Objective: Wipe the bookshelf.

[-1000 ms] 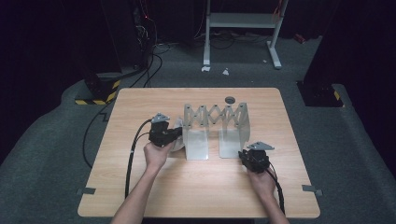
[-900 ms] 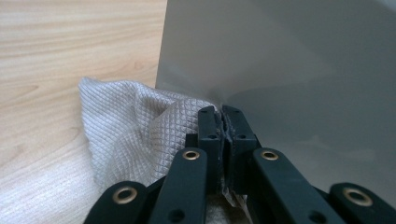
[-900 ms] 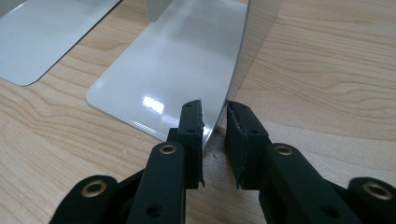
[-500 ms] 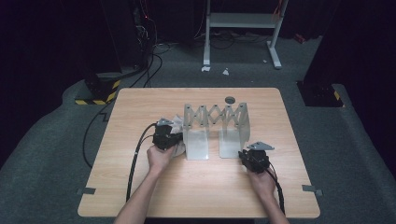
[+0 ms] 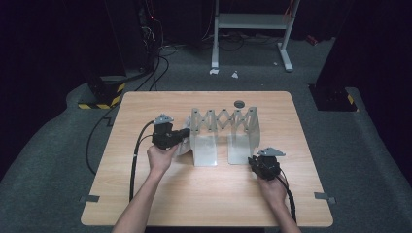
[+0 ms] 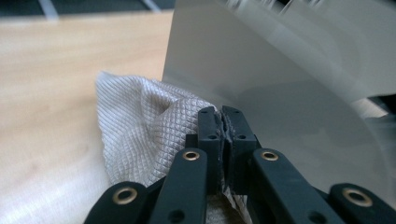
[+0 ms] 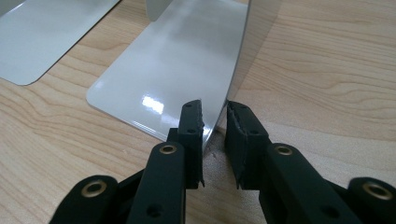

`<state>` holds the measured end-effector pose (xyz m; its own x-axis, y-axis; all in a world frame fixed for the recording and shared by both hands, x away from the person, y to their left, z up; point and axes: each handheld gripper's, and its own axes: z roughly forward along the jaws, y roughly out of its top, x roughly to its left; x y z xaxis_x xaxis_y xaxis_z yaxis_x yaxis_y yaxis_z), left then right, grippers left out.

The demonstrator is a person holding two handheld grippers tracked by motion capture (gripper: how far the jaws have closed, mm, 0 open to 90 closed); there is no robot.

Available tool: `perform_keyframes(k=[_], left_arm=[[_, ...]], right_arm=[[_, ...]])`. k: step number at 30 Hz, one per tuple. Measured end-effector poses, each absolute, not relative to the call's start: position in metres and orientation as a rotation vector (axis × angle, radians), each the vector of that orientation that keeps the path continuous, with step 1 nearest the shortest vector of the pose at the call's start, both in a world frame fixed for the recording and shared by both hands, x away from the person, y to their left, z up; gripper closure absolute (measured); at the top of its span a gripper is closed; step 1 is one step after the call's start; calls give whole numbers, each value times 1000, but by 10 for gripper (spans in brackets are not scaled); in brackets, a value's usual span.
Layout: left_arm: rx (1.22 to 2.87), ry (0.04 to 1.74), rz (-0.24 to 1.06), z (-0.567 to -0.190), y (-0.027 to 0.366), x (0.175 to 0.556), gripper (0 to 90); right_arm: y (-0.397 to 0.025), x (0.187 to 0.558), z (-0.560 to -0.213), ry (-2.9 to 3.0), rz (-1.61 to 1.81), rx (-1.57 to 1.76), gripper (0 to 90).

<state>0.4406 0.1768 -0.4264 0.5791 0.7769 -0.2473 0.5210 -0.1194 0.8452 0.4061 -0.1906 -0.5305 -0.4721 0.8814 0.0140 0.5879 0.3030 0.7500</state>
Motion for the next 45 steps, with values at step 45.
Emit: perform_keyframes(k=[45], left_arm=[[1769,1117,292,-436,174,467,868]], right_arm=[[-191,406,-530,2176,995,1314,762]])
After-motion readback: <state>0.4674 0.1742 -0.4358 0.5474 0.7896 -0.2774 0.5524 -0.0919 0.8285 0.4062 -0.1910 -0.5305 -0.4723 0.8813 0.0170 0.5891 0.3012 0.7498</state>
